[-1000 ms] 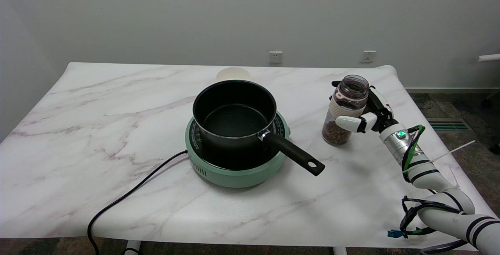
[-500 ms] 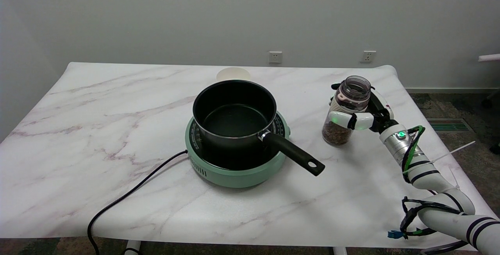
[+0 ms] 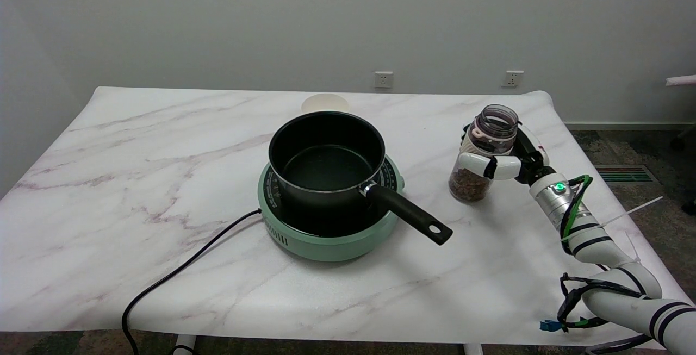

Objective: Pick up the bottle.

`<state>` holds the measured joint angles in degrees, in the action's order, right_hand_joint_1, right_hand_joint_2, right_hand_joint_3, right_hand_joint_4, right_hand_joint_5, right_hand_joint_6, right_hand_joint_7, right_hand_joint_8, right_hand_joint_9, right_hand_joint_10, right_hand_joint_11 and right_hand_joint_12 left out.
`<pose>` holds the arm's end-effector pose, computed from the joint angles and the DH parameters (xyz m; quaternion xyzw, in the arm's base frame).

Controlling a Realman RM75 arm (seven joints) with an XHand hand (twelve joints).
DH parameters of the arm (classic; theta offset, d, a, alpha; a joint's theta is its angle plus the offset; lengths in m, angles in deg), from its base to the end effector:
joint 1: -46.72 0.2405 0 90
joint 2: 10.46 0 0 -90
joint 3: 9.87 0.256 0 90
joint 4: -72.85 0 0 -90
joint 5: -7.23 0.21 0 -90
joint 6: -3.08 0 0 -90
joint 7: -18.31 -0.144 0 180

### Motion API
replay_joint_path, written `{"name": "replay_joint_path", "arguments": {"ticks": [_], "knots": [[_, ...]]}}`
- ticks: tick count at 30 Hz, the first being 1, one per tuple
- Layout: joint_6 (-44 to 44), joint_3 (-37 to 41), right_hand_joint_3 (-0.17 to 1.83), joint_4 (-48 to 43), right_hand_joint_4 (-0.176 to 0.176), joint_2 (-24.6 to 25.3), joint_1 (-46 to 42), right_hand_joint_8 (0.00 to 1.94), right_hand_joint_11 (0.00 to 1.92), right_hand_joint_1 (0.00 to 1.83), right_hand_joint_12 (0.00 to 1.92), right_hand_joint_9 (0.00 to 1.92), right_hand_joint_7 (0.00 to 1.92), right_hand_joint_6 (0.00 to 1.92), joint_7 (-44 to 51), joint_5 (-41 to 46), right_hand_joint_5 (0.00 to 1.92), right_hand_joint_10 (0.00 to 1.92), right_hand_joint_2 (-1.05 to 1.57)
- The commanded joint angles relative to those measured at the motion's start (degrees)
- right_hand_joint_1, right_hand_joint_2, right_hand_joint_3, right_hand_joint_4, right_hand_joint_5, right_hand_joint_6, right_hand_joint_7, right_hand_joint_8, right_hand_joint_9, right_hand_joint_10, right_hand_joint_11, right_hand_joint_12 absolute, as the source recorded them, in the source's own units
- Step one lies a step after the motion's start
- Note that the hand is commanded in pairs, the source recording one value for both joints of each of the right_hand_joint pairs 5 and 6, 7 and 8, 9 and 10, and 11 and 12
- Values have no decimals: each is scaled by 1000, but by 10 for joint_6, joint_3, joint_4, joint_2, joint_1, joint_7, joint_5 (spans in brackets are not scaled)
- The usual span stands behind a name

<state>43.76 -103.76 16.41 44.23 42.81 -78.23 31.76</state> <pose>-0.3055 -0.2950 0.4637 0.5289 -0.3979 0.5158 0.5440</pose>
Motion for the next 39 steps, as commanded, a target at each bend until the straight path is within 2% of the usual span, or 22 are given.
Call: {"name": "replay_joint_path", "arguments": {"ticks": [1,3,5,8,11,18,29,39], "knots": [[-5,8,904,5,0,-1,2,1181,941,1487,941,1204,1181,1047,0,-3,1047,1204,634],[-5,8,896,7,0,-1,3,1227,973,1482,973,1219,1227,1125,0,-3,1125,1219,668],[-5,8,757,8,0,-2,4,1404,1080,1465,1080,1283,1404,1375,0,-4,1375,1283,841],[-5,9,577,8,0,-3,5,1497,1149,1441,1149,1329,1497,1625,0,-3,1625,1329,1011],[-5,15,535,7,0,-4,5,1531,1170,1431,1170,1350,1531,1723,0,-4,1723,1350,1070],[-5,29,516,-5,0,-20,13,1544,1174,1425,1174,1355,1544,1788,0,-3,1788,1355,1079],[-34,50,540,-32,0,-67,37,1523,1160,1428,1160,1343,1523,1791,6,-8,1791,1343,1018],[-89,70,594,-73,0,-113,56,1511,1133,1453,1133,1323,1511,1770,7,-96,1770,1323,940]]}}
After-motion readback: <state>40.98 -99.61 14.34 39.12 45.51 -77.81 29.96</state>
